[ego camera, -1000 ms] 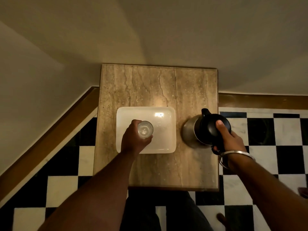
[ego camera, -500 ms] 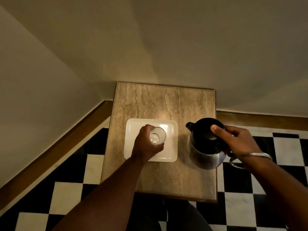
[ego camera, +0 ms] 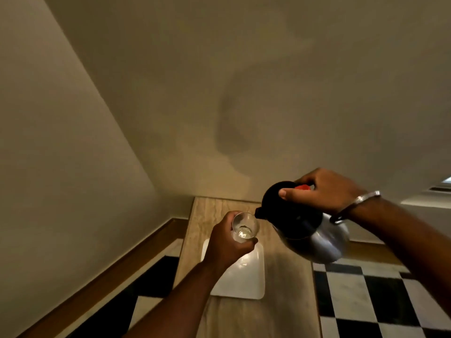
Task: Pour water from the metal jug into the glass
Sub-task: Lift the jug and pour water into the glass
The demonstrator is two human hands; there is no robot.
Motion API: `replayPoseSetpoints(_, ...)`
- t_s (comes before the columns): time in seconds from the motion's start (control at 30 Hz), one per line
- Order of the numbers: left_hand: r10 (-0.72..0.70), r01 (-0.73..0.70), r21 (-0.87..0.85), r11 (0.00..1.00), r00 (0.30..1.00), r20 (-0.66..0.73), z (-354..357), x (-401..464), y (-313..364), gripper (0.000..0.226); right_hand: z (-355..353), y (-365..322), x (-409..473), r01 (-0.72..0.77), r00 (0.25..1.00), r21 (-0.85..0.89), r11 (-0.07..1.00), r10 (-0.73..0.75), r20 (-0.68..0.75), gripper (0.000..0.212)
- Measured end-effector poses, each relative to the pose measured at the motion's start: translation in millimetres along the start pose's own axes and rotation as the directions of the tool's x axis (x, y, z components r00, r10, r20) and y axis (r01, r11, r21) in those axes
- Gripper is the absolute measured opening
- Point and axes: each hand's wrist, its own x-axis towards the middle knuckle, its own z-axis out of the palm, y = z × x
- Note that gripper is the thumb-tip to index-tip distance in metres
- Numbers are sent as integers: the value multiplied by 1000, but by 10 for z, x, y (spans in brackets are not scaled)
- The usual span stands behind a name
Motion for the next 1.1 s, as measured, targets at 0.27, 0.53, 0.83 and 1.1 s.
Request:
replayPoseSetpoints(0.27,210,-210,12,978,977,-43,-346,29,750,68,-708,-709,-119,99,995,-330,939,-104,2,63)
replayPoseSetpoints(0.53,309,-309,-97,946,951,-20,-406,-29,1200,74,-1163,-1174,-346,100,992,-425,899,-126,-32,62)
replayPoseSetpoints(0.83,342,-341,-193,920,939,-30,-495,-74,1459,77,-1376,-1539,-527,102,992,-606,789,-126,4,79)
replayPoseSetpoints(1.1,364,-362,-182,914,931,-24,-523,-156,1558,67,-1409,-1852,-685,77,991,-694,716,-131,-25,75)
